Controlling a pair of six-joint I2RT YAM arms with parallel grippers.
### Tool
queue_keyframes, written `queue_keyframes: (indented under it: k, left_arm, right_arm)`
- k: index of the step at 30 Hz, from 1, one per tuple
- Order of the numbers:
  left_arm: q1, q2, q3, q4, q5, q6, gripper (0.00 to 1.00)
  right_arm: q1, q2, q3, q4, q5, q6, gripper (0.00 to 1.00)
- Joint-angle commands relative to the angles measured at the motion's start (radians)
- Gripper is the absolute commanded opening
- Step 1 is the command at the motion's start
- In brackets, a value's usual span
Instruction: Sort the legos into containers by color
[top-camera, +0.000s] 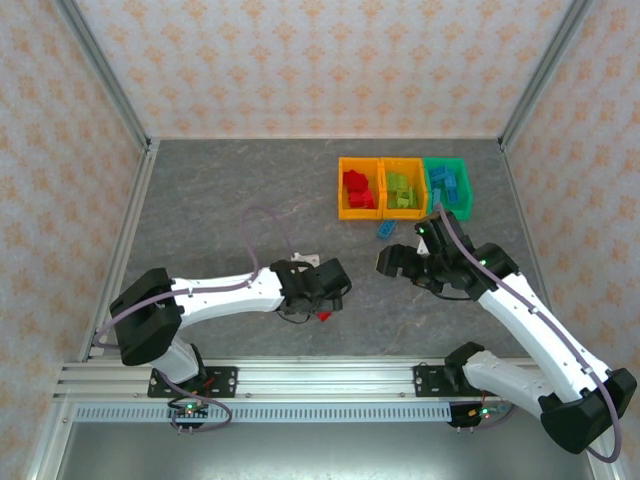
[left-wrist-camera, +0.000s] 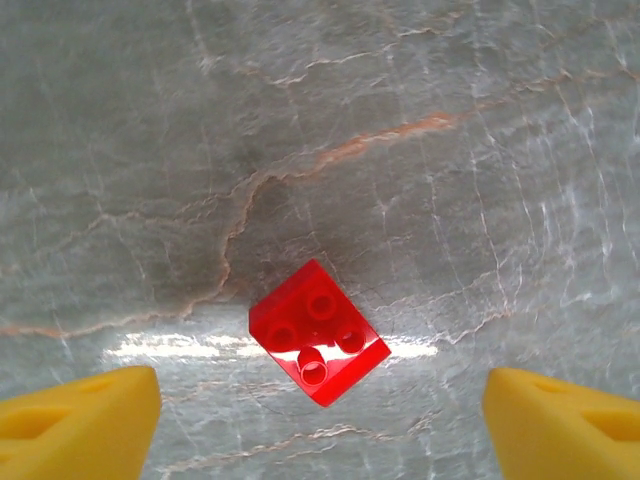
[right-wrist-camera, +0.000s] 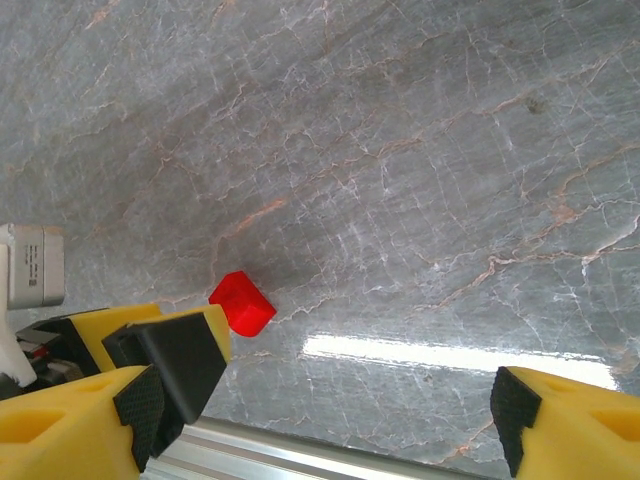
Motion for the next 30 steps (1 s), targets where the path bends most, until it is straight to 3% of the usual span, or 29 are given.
queue_keyframes:
  k: [1,9,13,17,20,24,27,30]
  left_arm:
    - [0.002,0.050,-0.009,0.016,0.001,-0.241,0.80]
    - [0.001,0.147,-0.030,0.108,0.070,-0.333,0.78]
    - [0.002,0.163,-0.033,0.103,0.057,-0.333,0.62]
    - [0.005,0.167,-0.046,0.107,0.069,-0.321,0.38]
    - [0.019,0.159,-0.043,0.129,0.078,-0.259,0.28]
    - [0.047,0.139,-0.002,0.132,0.084,-0.183,0.21]
    - [0.070,0.114,0.089,0.129,0.042,-0.045,0.21]
    - [0.109,0.160,0.288,0.042,-0.027,0.131,0.21]
  right_arm:
    - [0.005,-0.016,0.005,-0.029,-0.005,-0.012,0.87]
    - [0.005,-0.036,-0.012,-0.045,-0.011,-0.017,0.87]
    - [0.005,-0.057,-0.016,-0.058,-0.025,-0.022,0.87]
    - [0.005,-0.057,-0.033,-0.085,-0.127,-0.078,0.87]
    - [0.007,-0.049,-0.050,-0.098,-0.221,-0.105,0.85]
    - [0.009,-0.068,-0.039,-0.051,-0.254,-0.078,0.85]
    - [0.010,-0.110,-0.007,0.003,-0.178,-0.034,0.86]
    - [0.009,-0.160,0.011,0.047,-0.021,0.017,0.86]
